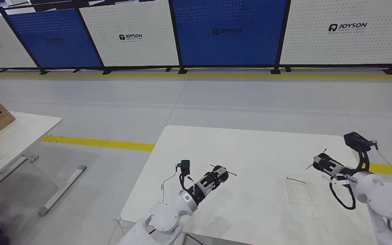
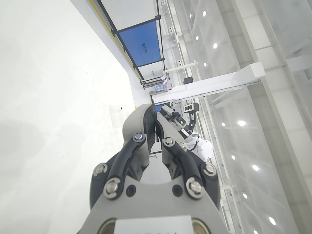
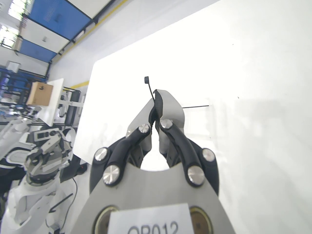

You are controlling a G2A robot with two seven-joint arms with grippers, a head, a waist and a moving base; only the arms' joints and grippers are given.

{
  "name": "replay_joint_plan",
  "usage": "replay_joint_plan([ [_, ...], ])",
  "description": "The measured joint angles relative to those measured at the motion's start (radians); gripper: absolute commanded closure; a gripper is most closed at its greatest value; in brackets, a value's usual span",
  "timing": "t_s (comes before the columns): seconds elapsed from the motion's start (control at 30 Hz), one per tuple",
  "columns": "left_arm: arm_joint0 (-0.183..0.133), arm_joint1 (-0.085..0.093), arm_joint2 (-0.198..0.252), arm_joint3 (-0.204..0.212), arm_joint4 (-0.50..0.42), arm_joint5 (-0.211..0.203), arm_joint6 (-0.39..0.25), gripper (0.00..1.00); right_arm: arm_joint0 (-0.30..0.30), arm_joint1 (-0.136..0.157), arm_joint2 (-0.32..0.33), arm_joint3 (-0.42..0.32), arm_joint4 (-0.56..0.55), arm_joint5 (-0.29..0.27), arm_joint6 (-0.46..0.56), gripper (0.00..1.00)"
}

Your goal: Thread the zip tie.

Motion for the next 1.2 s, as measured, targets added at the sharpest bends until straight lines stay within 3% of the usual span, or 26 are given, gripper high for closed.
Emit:
replay_joint_plan([
  [0.27, 0.0, 0.0, 0.0, 0.0, 0.0, 0.0, 0.0, 1.0, -0.122, -0.021, 0.041, -0.072, 0.122, 0.0, -0.087, 1.0],
  [0.73, -0.002, 0.0, 0.001, 0.001, 0.007, -0.001, 0.002, 1.0, -0.121, -0.02, 0.041, -0.071, 0.12, 0.0, -0.086, 1.0],
  [0.87, -0.013, 0.002, 0.018, 0.021, 0.115, -0.017, -0.002, 1.0, -0.121, -0.02, 0.041, -0.071, 0.12, 0.0, -0.086, 1.0],
  [1.0, -0.037, 0.008, 0.028, 0.053, 0.209, -0.011, -0.076, 1.0, -0.121, -0.02, 0.041, -0.071, 0.12, 0.0, -0.086, 1.0],
  [1.2, -0.041, 0.008, 0.025, 0.06, 0.217, -0.018, -0.065, 1.0, -0.121, -0.02, 0.041, -0.071, 0.12, 0.0, -0.086, 1.0],
])
